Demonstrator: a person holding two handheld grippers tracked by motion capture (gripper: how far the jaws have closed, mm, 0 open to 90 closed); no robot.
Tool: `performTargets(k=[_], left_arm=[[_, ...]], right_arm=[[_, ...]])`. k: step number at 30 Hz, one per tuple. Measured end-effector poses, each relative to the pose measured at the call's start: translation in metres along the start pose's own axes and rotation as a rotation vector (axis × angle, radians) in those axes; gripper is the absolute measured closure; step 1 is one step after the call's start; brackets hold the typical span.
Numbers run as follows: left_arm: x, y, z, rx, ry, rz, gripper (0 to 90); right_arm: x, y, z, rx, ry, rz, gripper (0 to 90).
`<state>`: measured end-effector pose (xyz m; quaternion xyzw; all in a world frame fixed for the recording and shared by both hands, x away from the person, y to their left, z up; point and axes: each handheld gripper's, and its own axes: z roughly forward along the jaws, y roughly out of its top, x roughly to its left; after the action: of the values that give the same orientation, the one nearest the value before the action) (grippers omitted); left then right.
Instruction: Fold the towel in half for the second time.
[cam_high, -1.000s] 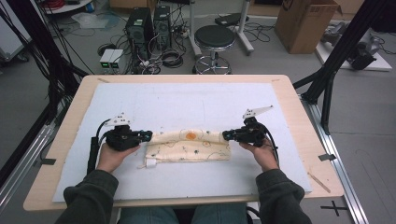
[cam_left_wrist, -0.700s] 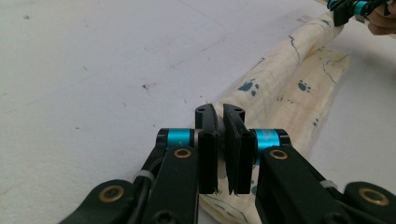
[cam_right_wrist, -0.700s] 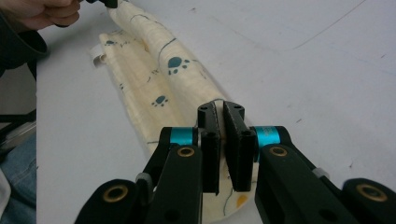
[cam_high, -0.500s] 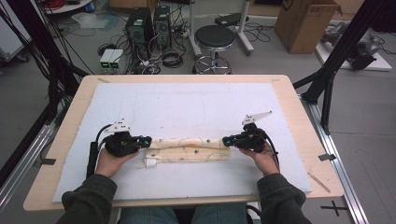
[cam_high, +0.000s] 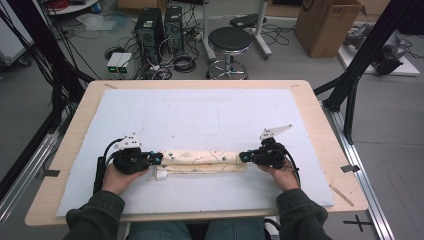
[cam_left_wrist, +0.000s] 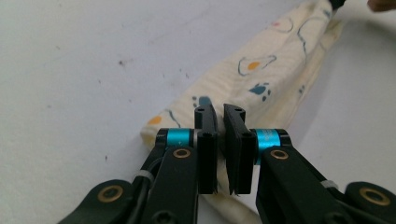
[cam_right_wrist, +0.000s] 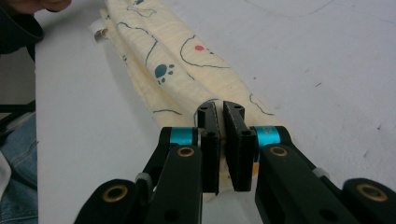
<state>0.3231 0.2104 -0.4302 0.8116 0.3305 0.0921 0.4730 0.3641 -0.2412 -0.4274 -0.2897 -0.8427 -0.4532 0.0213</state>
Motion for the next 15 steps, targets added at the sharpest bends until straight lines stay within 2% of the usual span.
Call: performTargets(k=[5,10,13,15], left_arm=[[-0.001,-0.004,-0.003,-0.006,-0.007,-0.006,83.4],[-0.004,-0.01,-0.003,0.021,-0.012,0.003,82.8],[-0.006,-0.012,-0.002,0.034,-0.021,-0.003,80.4],[-0.008,-0.012,-0.002,0.034,-0.034,-0.004,74.2]], right_arm=[[0.003,-0.001,0.0,-0.002,0.0,-0.009,85.0],[0.006,-0.003,0.0,0.008,-0.003,-0.013,84.7],[0.007,-0.006,0.002,0.014,-0.005,-0.013,83.7],[0.007,-0.008,0.003,0.023,-0.005,-0.009,80.4]])
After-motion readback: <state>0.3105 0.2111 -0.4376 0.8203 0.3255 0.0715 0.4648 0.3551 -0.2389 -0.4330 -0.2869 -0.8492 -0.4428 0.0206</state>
